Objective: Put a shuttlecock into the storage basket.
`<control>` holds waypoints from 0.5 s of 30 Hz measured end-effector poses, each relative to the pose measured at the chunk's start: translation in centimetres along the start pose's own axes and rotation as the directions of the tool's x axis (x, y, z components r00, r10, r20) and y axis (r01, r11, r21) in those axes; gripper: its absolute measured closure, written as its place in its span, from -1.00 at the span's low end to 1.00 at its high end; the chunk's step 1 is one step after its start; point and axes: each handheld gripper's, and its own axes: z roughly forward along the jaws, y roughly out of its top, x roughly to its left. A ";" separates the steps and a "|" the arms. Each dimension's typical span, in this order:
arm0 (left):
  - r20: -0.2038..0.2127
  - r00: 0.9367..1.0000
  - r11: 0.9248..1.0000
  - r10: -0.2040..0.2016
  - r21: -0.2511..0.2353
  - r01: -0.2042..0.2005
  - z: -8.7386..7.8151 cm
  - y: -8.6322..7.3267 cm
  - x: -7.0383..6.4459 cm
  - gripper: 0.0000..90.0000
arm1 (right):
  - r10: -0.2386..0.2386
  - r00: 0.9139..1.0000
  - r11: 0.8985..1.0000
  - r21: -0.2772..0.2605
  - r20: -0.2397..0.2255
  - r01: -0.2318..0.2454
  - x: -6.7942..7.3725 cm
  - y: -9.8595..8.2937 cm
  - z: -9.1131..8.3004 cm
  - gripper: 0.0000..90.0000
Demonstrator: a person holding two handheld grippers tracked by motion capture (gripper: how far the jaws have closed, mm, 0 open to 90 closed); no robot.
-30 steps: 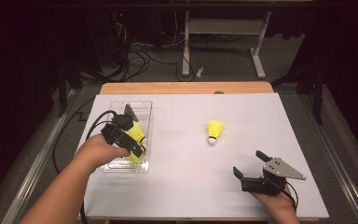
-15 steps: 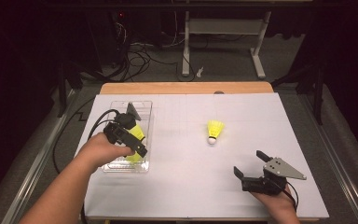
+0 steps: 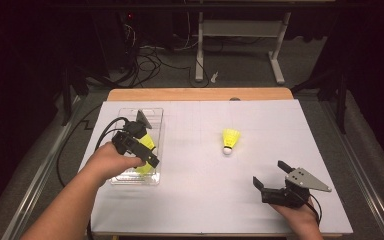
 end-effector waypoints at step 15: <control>0.004 0.999 0.999 0.036 -0.015 -0.036 0.1 0.3 -1.7 -0.98 | -0.001 1.000 1.000 -0.006 -0.003 0.001 0.1 0.1 0.0 -0.99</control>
